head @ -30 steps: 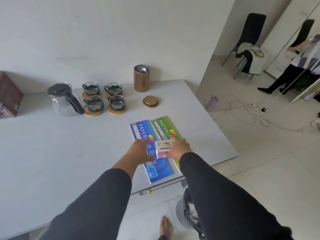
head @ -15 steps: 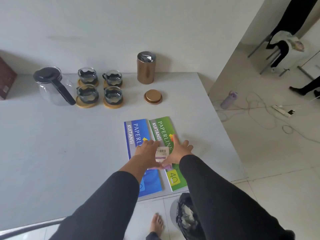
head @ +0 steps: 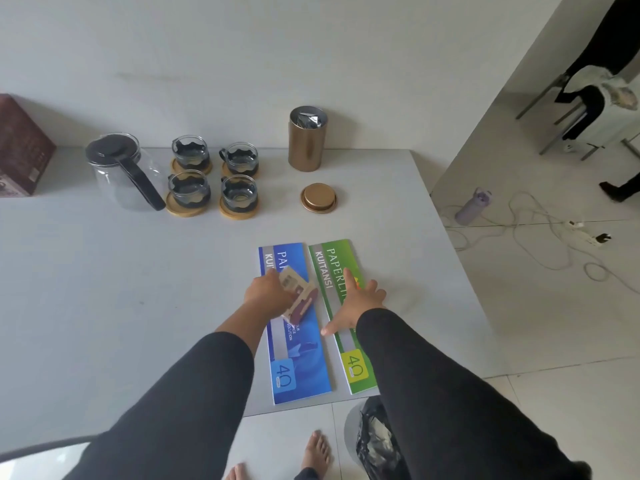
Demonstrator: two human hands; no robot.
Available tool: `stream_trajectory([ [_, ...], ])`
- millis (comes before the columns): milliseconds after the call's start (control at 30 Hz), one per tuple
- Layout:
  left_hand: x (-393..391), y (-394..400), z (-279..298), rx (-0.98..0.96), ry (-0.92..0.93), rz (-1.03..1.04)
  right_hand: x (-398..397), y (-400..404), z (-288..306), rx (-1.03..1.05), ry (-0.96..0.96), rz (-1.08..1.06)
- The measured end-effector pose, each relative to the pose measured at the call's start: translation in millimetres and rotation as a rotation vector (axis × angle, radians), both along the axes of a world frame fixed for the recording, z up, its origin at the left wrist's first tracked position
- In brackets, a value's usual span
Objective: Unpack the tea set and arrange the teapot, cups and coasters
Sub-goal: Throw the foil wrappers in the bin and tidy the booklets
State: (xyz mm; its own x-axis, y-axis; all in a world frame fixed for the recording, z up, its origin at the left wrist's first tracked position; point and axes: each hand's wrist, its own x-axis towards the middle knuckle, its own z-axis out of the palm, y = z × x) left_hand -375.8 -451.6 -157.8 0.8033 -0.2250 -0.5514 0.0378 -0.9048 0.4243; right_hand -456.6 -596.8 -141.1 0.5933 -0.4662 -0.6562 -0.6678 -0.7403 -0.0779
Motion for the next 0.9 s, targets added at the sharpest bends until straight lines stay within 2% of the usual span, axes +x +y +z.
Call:
stream_trajectory([
  [100, 4.6, 17.6, -8.5, -0.084, 0.039, 0.292, -3.1, 11.7, -5.5, -0.061, -0.069, -0.045],
  [200, 1.0, 27.4, -14.3, -0.163, 0.06, 0.457, -6.1, 20.6, -7.1, -0.076, -0.122, -0.139],
  [400, -3.2, 32.4, -10.5, -0.228, 0.12, 0.483, -8.7, 39.4, -1.3, -0.129, -0.186, -0.234],
  [567, -12.1, 38.4, -9.6, -0.284, 0.197, 0.514, -16.7, 45.7, 4.0, -0.087, -0.172, -0.264],
  [700, -17.0, 45.0, -8.4, -0.33, 0.241, 0.541, -21.9, 50.5, 7.2, -0.045, -0.252, -0.31],
  [900, -21.6, 59.1, -9.8, -0.538, 0.344, 0.749, -13.4, 47.5, 32.7, 0.004, -0.37, -0.396],
])
